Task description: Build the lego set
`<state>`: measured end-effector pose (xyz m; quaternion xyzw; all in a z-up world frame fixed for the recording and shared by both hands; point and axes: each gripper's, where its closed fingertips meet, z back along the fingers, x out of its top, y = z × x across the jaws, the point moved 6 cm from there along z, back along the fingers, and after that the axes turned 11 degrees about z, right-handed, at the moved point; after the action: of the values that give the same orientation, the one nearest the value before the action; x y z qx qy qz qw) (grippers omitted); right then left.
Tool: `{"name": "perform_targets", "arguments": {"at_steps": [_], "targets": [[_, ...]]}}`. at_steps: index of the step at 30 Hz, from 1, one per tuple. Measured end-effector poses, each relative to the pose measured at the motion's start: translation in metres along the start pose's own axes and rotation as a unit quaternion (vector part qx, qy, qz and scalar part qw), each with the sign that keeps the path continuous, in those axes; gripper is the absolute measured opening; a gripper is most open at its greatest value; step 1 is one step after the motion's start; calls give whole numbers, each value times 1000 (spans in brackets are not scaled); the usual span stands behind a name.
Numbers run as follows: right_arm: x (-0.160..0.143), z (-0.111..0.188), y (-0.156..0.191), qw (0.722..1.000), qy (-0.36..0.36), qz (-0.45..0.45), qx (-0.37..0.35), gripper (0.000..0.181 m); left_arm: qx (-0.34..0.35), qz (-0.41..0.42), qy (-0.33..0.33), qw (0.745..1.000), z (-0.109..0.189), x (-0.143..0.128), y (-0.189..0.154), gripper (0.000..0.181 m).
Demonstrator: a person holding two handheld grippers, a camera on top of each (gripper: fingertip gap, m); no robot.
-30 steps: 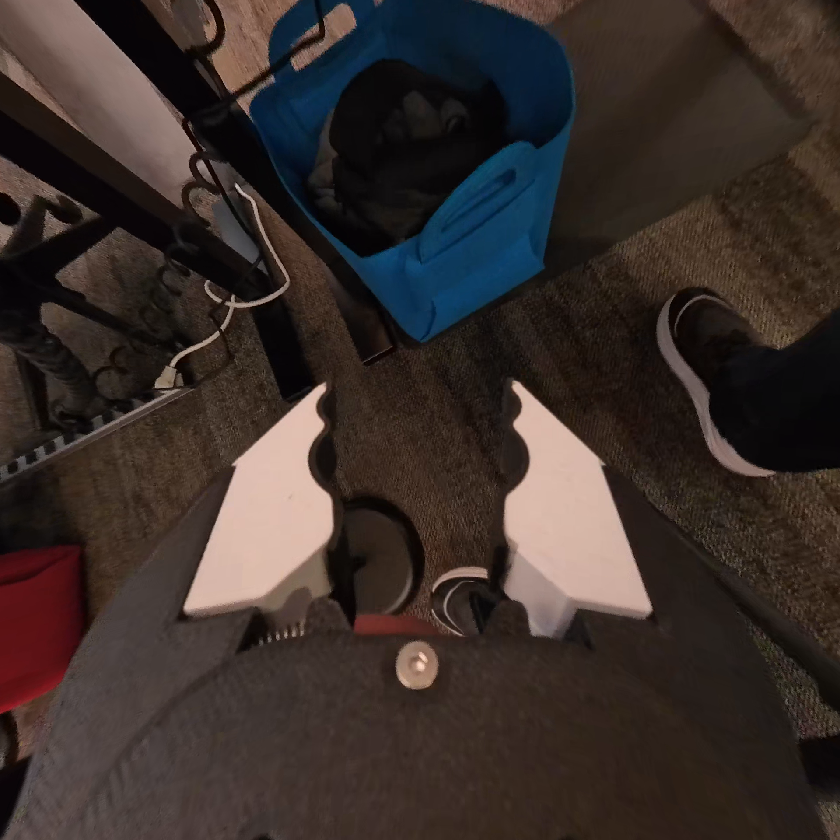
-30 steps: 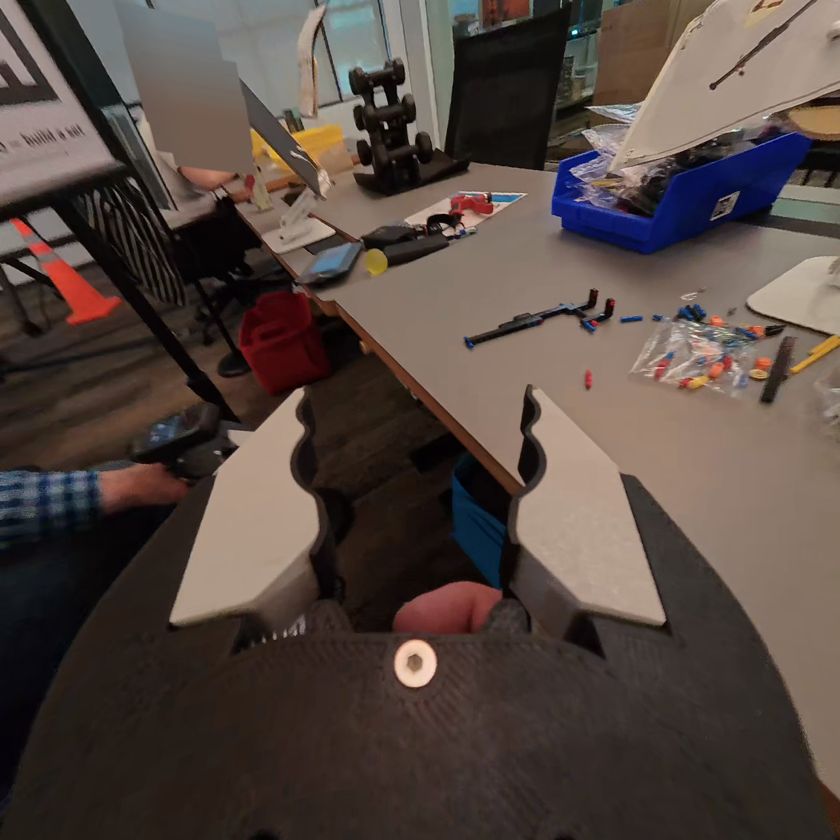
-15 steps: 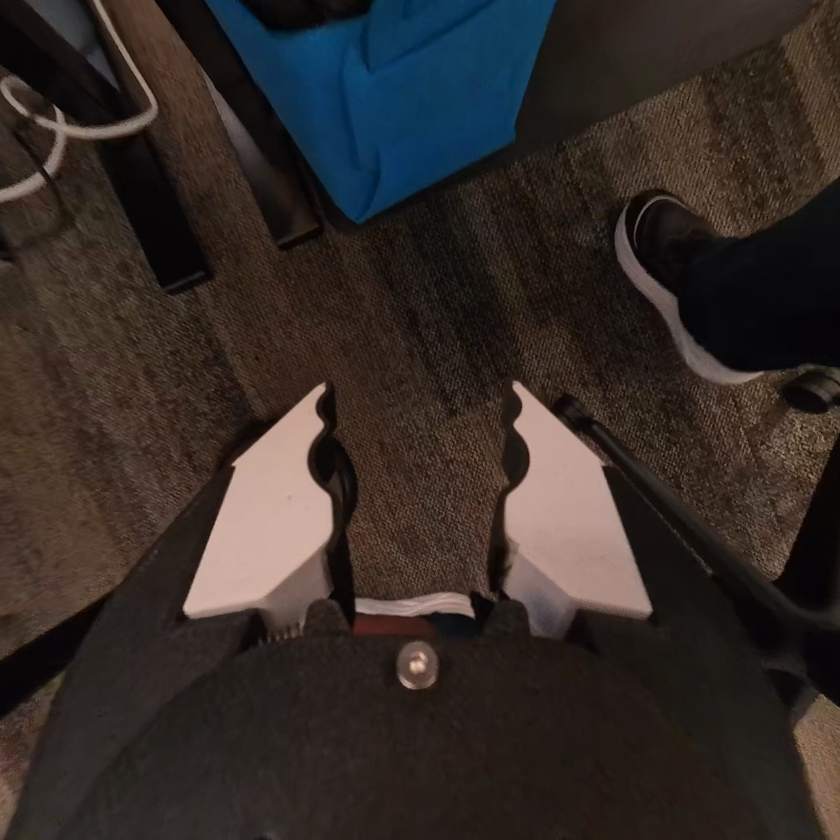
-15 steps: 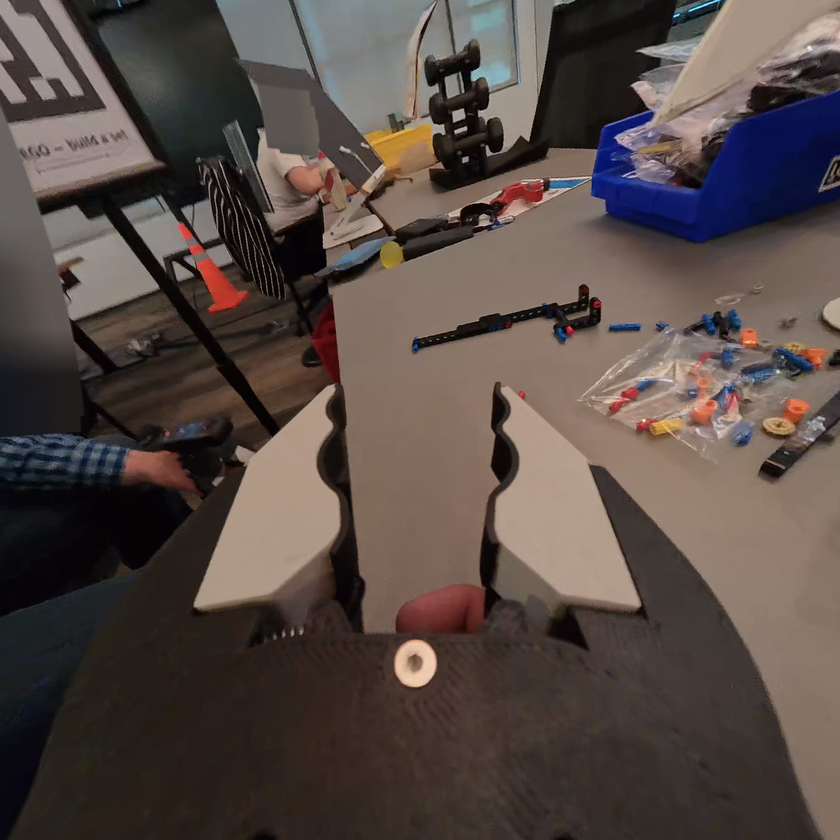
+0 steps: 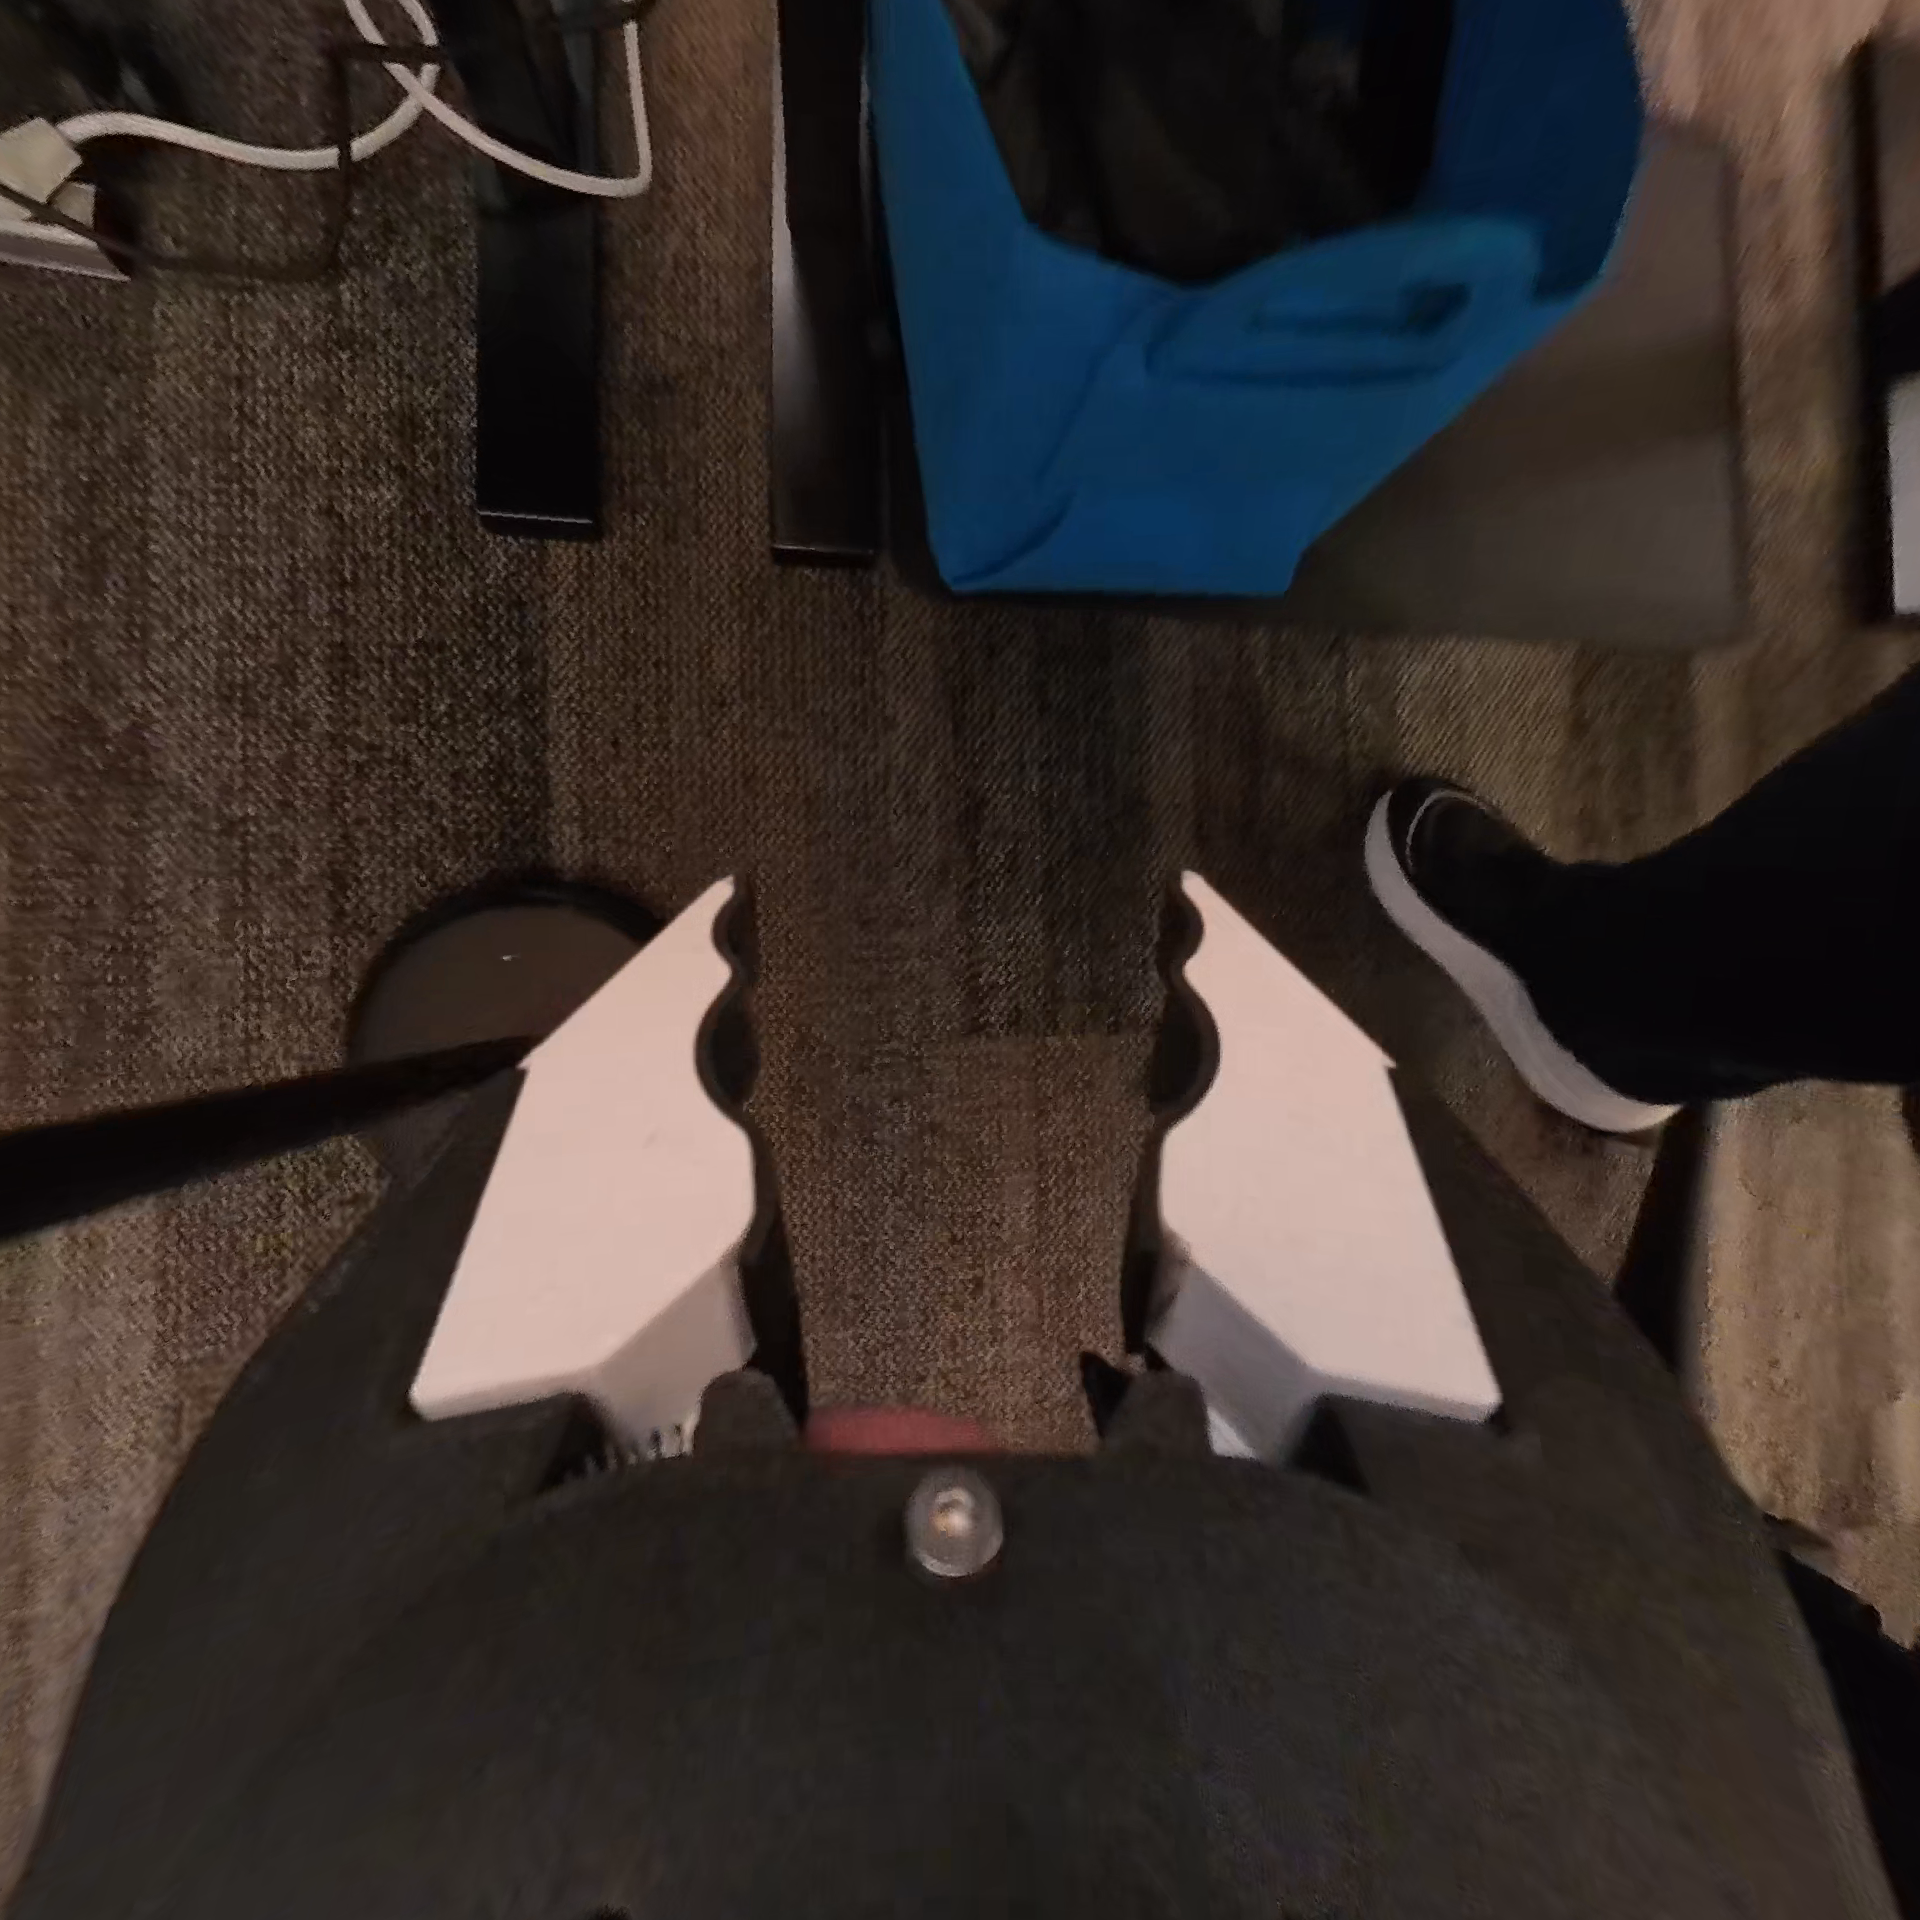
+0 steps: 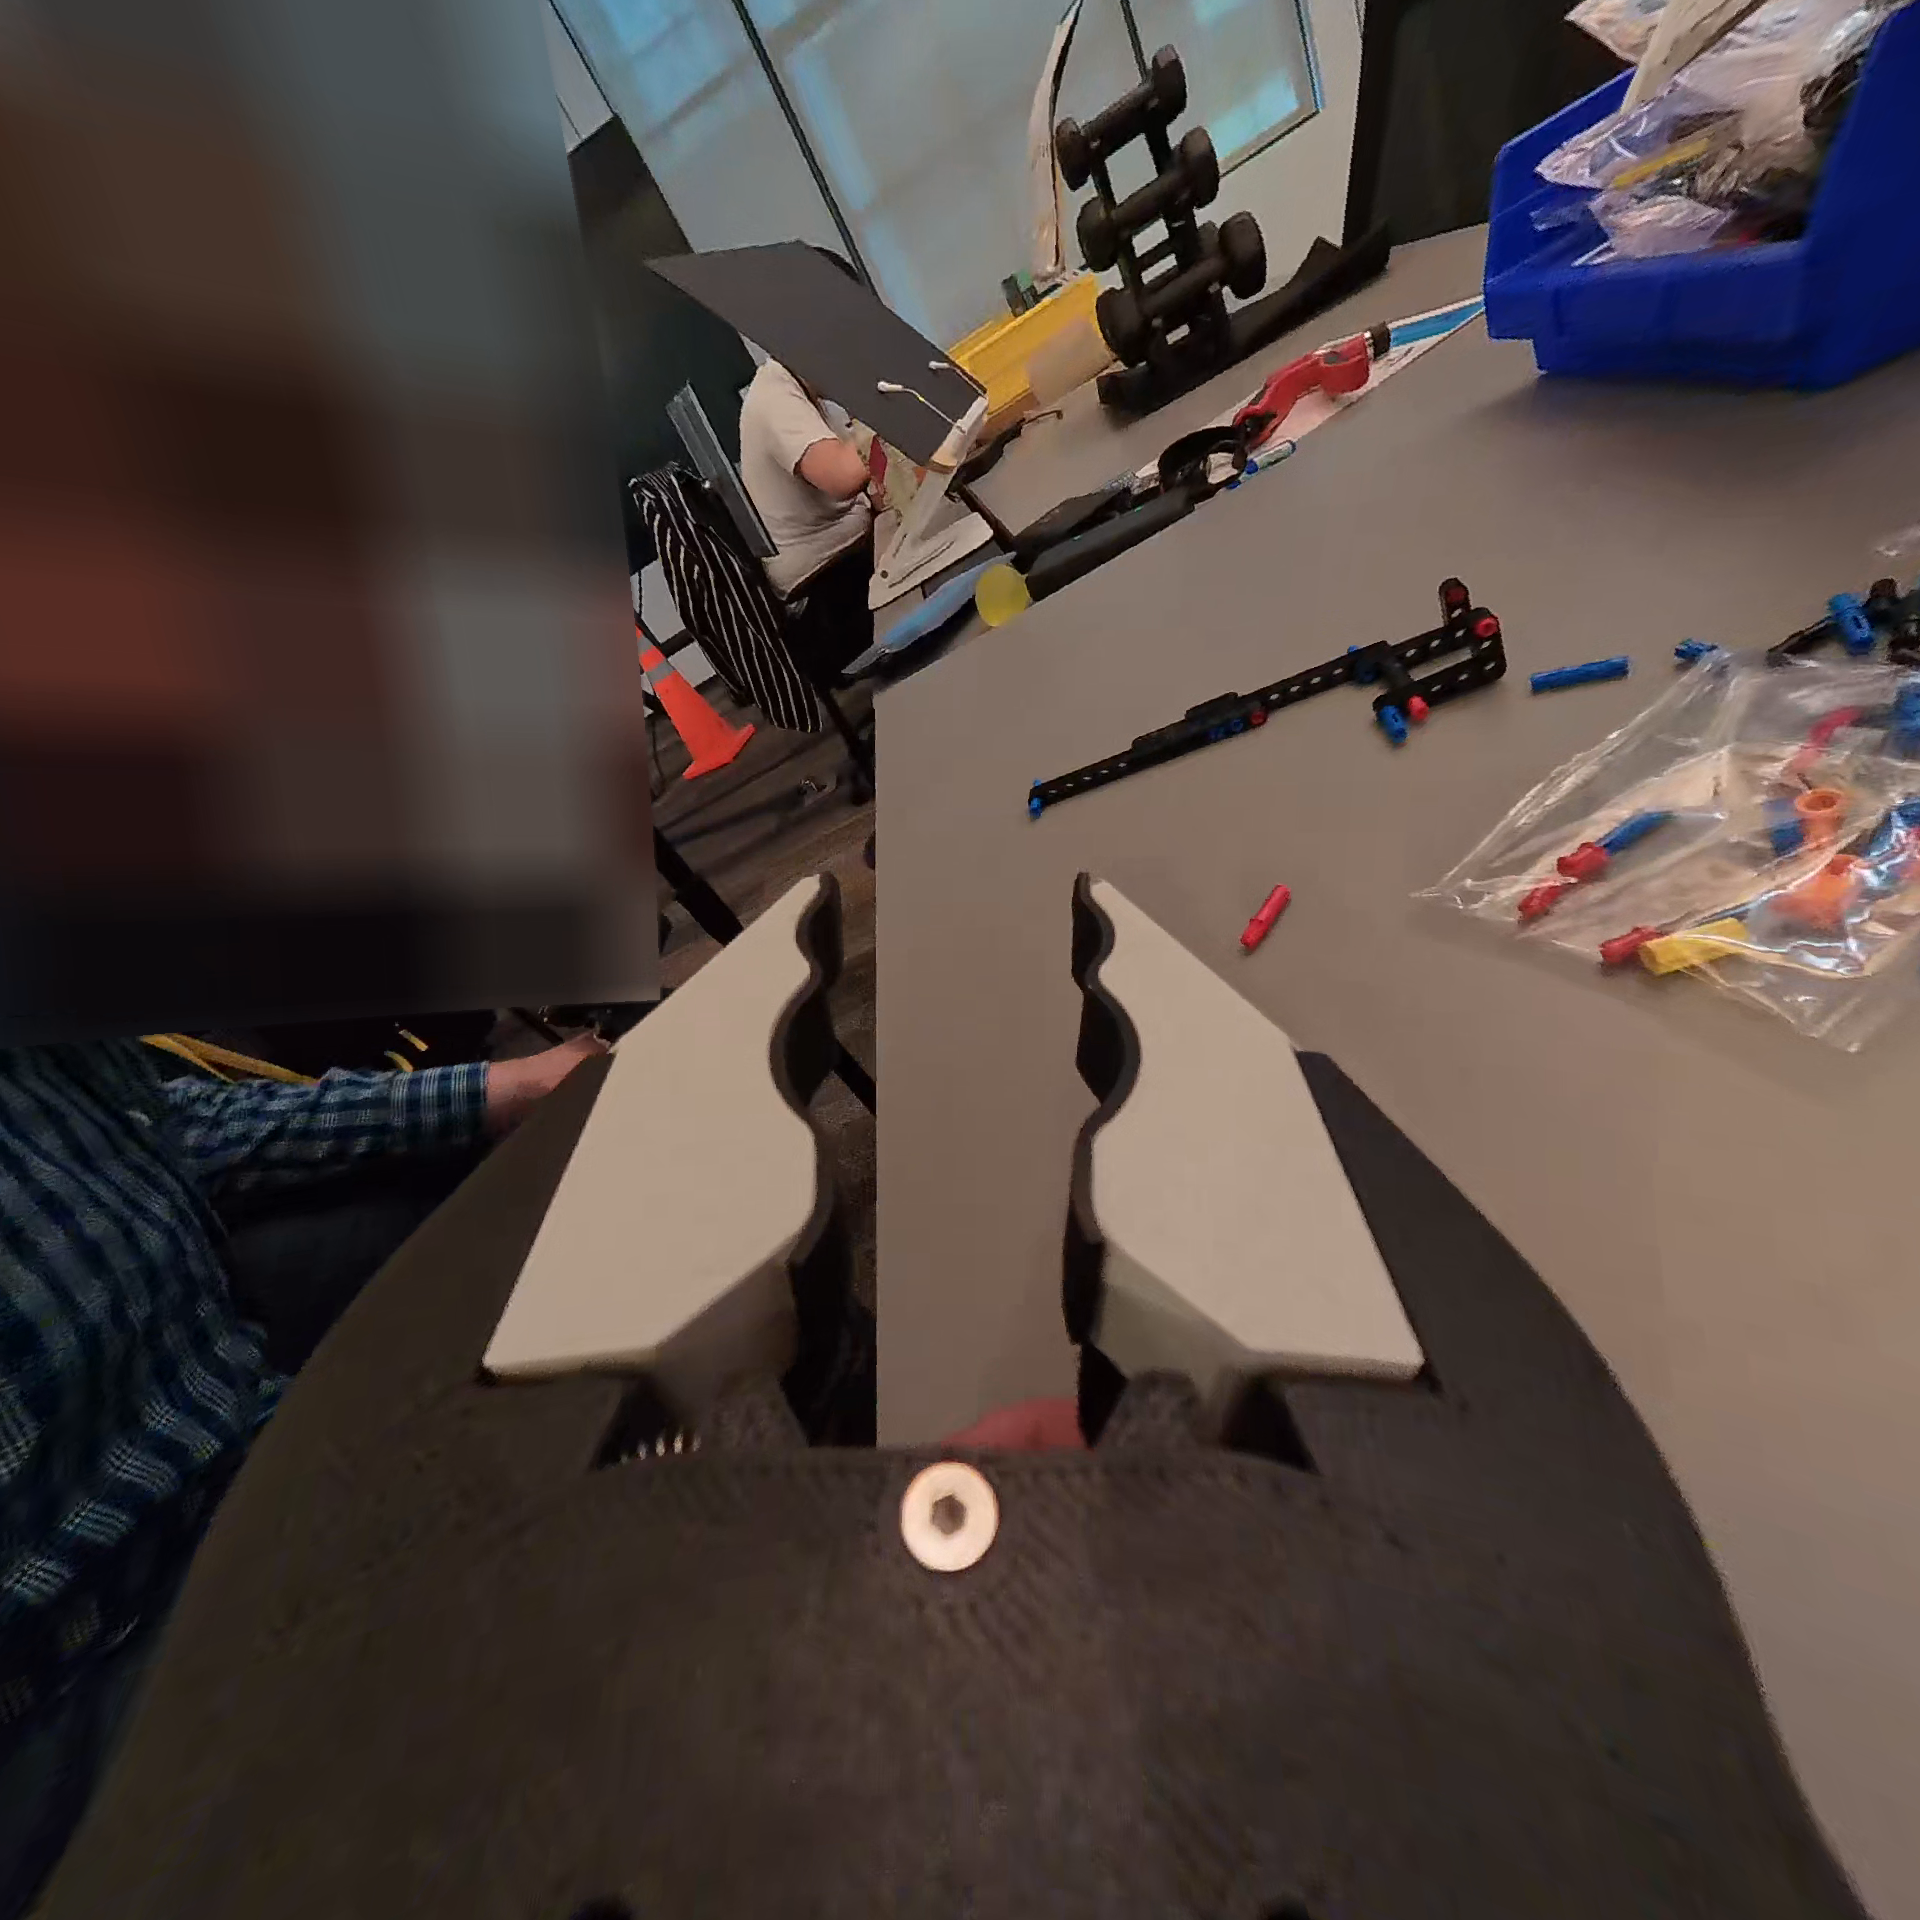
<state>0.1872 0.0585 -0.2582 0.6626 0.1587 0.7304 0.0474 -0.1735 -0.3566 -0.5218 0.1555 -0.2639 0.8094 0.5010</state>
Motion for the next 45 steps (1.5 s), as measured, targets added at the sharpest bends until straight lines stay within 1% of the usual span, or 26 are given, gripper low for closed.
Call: {"name": "perform_targets", "arguments": {"at_steps": [4,9,14,16,19,22,25,27,31,34,38,42,45], "targets": [[1,1,2,1000,-6,-1,18,42,31,36,-31,998,17,-18,-12,76],[0,-1,7,999,0,4,46,43,52,84,-46,994,22,-49,-32,75],[1,1,11,997,-9,4,75,46,66,103,-61,991,24,-68,-53,75],[2,2,11,997,-15,4,81,48,63,119,-70,988,24,-71,-59,76],[2,2,14,995,-13,8,94,50,50,143,-89,985,21,-68,-68,76],[2,2,17,995,-12,15,102,52,50,135,-93,985,14,-65,-78,76],[3,3,19,994,-21,23,105,54,54,116,-82,988,4,-65,-85,76],[4,5,20,994,-26,26,106,55,72,99,-69,990,0,-70,-85,76],[3,4,23,993,-23,37,112,57,90,100,-50,990,-4,-88,-81,76],[3,4,26,992,-24,47,117,57,104,106,-59,987,-1,-89,-76,75],[3,4,30,990,-24,58,122,58,144,89,-56,984,14,-97,-70,76],[3,4,30,990,-24,57,127,59,168,83,-76,979,48,-94,-75,75],[3,4,32,989,-24,60,131,60,163,98,-93,977,78,-90,-88,75]]}}
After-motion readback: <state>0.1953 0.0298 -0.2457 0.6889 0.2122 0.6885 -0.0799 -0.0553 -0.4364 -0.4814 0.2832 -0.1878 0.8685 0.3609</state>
